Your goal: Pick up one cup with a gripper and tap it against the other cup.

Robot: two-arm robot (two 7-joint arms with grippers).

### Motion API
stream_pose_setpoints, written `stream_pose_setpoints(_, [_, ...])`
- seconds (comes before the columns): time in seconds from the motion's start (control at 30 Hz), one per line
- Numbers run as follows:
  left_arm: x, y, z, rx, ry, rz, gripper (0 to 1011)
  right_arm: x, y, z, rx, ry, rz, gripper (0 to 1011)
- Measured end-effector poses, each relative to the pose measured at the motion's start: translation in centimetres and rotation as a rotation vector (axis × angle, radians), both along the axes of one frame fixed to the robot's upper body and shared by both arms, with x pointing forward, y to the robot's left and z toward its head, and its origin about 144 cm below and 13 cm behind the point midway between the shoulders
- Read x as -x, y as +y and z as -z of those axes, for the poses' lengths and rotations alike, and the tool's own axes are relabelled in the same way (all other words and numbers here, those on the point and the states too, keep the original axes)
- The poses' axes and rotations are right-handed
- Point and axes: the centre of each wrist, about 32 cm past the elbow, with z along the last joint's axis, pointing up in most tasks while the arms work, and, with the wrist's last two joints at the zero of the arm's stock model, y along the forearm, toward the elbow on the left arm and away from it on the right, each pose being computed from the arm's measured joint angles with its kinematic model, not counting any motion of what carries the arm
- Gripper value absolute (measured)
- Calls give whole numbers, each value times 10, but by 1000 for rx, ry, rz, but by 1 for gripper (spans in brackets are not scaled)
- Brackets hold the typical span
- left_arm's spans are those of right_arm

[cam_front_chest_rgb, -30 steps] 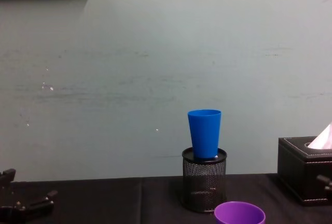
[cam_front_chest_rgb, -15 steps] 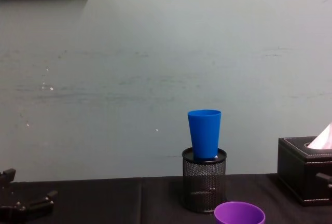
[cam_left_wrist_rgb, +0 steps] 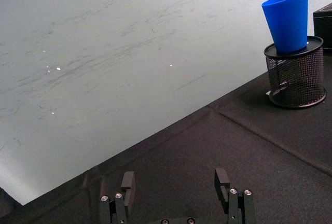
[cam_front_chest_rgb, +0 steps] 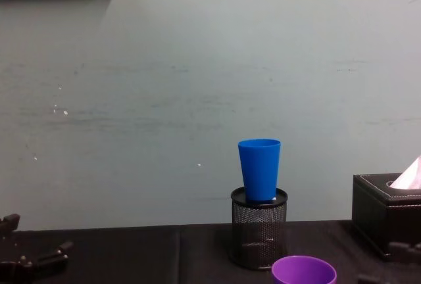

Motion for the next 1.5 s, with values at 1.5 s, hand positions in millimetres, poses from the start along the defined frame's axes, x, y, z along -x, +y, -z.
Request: stream_pose_setpoints(1.5, [0, 0, 0, 0, 0, 0, 1000, -69, 49, 37, -11, -18, -164, 1003])
